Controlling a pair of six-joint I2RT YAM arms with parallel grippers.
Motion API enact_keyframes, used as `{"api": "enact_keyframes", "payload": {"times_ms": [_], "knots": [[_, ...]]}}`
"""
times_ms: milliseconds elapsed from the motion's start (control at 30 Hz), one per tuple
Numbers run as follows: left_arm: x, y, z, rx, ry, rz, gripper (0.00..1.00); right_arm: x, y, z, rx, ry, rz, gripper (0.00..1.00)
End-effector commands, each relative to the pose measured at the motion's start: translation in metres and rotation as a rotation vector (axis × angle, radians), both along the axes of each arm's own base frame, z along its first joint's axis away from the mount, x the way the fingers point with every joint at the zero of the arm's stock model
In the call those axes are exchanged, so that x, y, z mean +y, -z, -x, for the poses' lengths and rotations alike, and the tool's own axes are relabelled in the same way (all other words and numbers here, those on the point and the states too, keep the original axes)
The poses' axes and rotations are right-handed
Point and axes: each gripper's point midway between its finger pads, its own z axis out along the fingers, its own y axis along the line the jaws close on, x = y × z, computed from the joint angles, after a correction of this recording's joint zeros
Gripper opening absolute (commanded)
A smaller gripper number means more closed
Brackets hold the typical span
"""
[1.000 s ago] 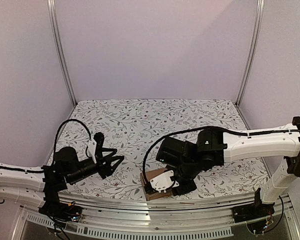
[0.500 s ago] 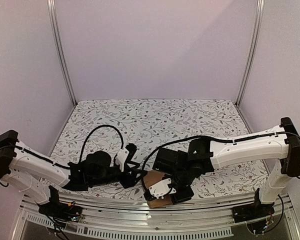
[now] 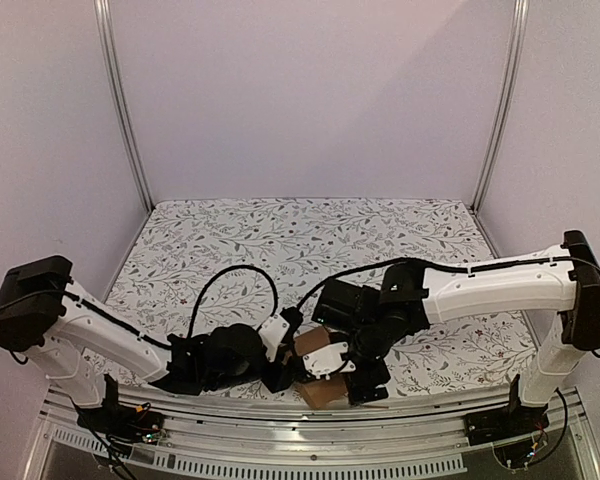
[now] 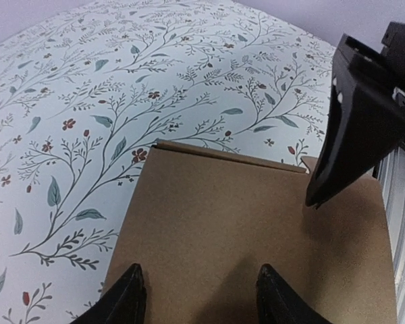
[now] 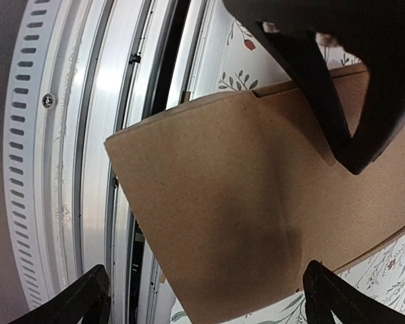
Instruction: Fold the paper box
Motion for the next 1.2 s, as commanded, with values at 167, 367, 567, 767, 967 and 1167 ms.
{"api": "enact_keyframes", "payload": {"times_ms": [167, 367, 567, 767, 967, 1167], "knots": [[-0.002, 0.024, -0.012, -0.152, 0.042, -0.162, 0.55, -0.034, -0.054, -0.033, 0.121, 0.197, -0.111, 0.99], [-0.011, 0.018, -0.035, -0.220, 0.136, -0.166, 0.54, -0.039, -0.086, -0.100, 0.346, 0.508, -0.312, 0.99], [-0.020, 0.005, -0.051, -0.248, 0.190, -0.140, 0.54, -0.031, -0.049, -0.118, 0.433, 0.613, -0.221, 0.86], [-0.027, 0.000, -0.056, -0.245, 0.206, -0.130, 0.53, -0.022, -0.021, -0.124, 0.499, 0.645, -0.169, 0.69], [-0.031, -0.001, -0.058, -0.241, 0.206, -0.123, 0.53, -0.019, 0.002, -0.128, 0.520, 0.678, -0.118, 0.68], [-0.034, -0.009, -0.061, -0.245, 0.196, -0.104, 0.53, -0.025, 0.029, -0.132, 0.504, 0.714, -0.039, 0.67]]}}
